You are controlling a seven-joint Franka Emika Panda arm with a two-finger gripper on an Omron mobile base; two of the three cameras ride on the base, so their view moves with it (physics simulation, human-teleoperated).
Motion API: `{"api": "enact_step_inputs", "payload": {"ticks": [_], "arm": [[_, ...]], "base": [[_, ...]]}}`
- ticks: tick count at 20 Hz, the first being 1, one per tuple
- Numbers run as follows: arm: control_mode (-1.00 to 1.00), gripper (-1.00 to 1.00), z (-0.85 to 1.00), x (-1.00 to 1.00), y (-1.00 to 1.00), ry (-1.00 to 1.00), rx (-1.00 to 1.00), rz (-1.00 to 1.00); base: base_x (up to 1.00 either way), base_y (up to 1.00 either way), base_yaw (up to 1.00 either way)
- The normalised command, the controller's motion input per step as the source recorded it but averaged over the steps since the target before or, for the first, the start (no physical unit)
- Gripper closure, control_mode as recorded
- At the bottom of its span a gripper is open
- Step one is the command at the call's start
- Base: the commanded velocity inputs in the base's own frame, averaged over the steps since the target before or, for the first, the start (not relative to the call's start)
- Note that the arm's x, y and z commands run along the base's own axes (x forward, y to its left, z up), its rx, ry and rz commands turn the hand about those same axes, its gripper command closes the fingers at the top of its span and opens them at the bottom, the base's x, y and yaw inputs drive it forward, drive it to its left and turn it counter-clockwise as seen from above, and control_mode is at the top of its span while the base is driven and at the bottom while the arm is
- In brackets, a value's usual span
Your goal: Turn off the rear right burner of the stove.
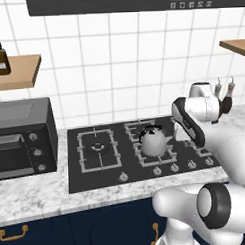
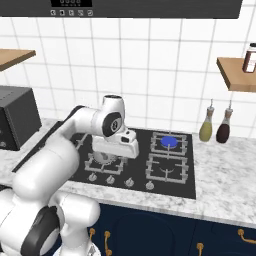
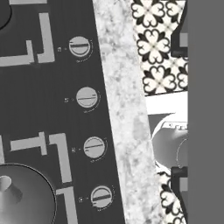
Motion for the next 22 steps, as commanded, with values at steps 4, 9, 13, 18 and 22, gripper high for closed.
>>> {"api": "enact_step_inputs", "payload": {"ticks": [4, 9, 13, 18, 22], "arm": [[-1.0, -1.0, -0.62, 0.0, -0.67, 0.0, 0.0, 0.0], [-1.0, -1.0, -0.47, 0.12, -0.44, -0.12, 0.0, 0.06], [-1.0, -1.0, -0.37, 0.3, -0.09, -0.11, 0.0, 0.11], [-1.0, -1.0, -0.32, 0.22, 0.19, -0.01, 0.0, 0.09], [-1.0, -1.0, -0.24, 0.15, 0.26, 0.0, 0.0, 0.06]], "base": [[0.0, 0.0, 0.0], [0.0, 0.0, 0.0], [0.0, 0.0, 0.0], [0.0, 0.0, 0.0], [0.0, 0.0, 0.0]]}}
